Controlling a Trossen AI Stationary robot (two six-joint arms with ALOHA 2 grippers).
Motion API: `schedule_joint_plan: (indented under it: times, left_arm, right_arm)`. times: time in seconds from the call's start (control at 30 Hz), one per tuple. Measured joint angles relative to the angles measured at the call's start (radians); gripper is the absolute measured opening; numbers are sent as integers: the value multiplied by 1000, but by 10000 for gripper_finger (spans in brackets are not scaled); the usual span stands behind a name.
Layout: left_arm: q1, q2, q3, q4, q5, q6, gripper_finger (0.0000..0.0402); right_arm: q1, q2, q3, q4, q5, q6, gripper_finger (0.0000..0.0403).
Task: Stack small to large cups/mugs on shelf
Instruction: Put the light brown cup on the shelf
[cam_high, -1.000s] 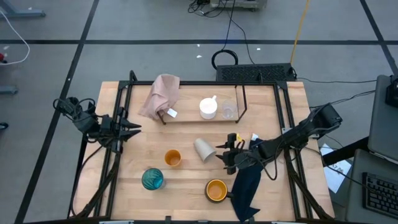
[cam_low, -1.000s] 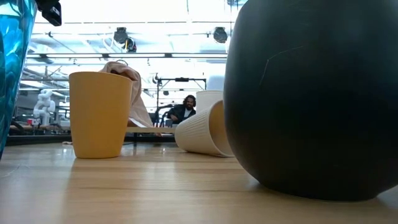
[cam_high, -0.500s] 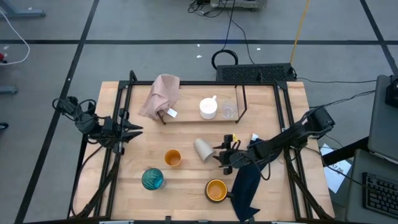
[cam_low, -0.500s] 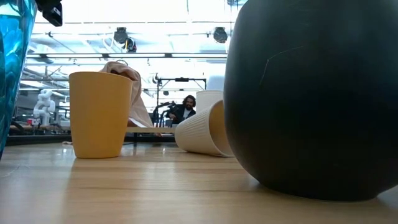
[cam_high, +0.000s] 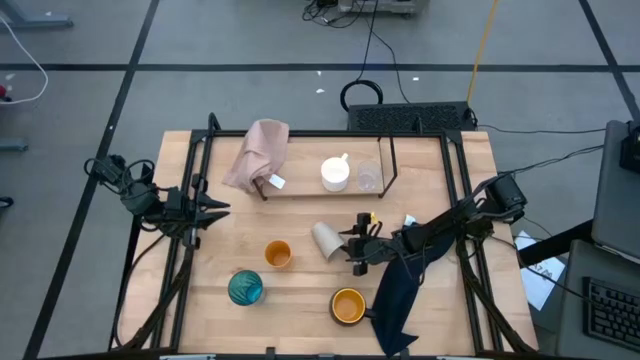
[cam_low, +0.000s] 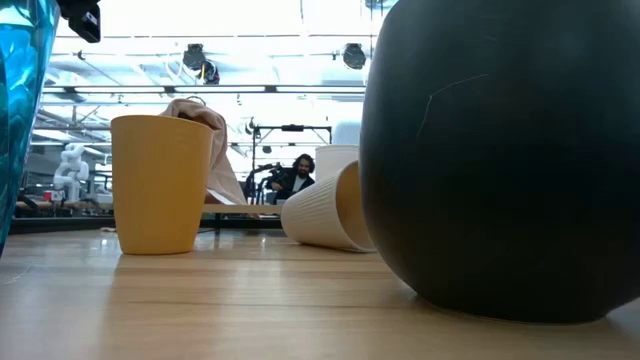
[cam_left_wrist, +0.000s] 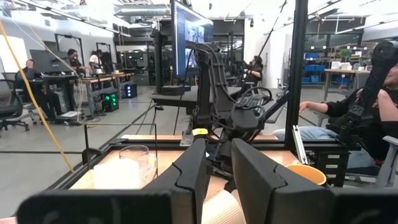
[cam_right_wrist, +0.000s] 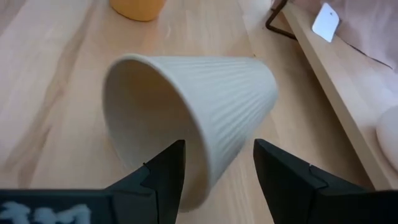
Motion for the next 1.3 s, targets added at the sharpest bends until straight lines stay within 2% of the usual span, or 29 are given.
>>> schedule_joint_plan:
  times: [0.2, 0.67, 0.9, 1.03, 1.3]
  left_arm:
    - [0, 0, 0, 0, 0, 0, 81]
    - [0, 0, 0, -2, 0, 1, 81]
    - [0, 0, 0, -2, 0, 1, 81]
    - [0, 0, 0, -3, 0, 1, 81]
    - [0, 0, 0, -7, 0, 0, 81]
  right_arm:
    - [-6, -2, 0, 25, 0, -30, 161]
    - [-5, -2, 0, 43, 1, -48, 9]
    - [-5, -28, 0, 37, 2, -51, 3]
    - [-4, -82, 0, 18, 10, -60, 2]
    - [2, -237, 0, 32, 94, -172, 1]
